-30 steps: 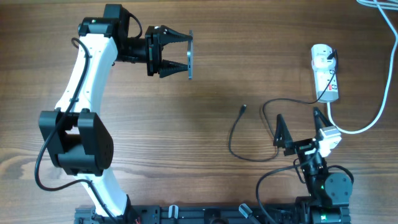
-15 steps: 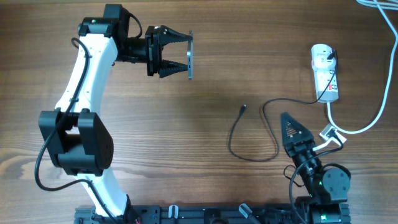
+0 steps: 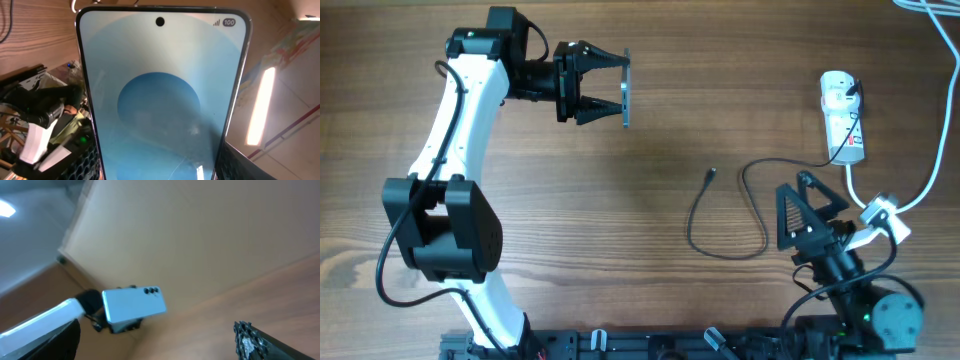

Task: Plug charger to phone and switch on socket
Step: 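Move the right gripper toward the phone and grasp its side edge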

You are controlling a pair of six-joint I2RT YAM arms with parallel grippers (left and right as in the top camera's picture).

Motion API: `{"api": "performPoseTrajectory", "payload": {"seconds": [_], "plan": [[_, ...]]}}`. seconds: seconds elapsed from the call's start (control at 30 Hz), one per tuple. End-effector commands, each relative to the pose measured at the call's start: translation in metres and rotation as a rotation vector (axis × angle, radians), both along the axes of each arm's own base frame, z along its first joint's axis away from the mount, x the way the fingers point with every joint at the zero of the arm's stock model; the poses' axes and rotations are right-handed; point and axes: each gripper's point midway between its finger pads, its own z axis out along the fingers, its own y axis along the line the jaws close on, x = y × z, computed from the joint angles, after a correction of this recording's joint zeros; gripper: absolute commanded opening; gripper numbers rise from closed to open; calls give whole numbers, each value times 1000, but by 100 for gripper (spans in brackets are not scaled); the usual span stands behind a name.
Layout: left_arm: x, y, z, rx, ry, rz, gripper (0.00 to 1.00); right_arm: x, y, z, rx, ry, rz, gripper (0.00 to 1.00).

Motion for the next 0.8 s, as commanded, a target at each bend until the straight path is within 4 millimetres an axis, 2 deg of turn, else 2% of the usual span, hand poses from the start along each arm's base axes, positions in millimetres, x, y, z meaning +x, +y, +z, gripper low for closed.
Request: {"api": "performPoseTrajectory", "payload": {"seconds": [0.0, 0.17, 0.3, 0.43, 0.63, 0.7, 0.77], "plan": [[-5, 1, 20, -58, -23, -1, 60, 5, 3, 33, -192, -22, -21, 100], [-5, 1, 20, -58, -23, -1, 60, 28, 6, 52, -348, 144, 7, 100], [-5, 1, 20, -58, -23, -1, 60, 45, 8, 56, -471, 285, 56, 100], [-5, 1, 20, -58, -23, -1, 61, 54, 21, 59, -523, 356, 174, 100], [-5, 1, 20, -58, -23, -1, 60, 54, 69, 74, -540, 337, 407, 100], [-5, 1, 20, -57, -23, -1, 61, 54, 90, 73, -574, 338, 447, 100], [-5, 1, 20, -58, -23, -1, 61, 57, 101, 65, -608, 373, 433, 100]]}}
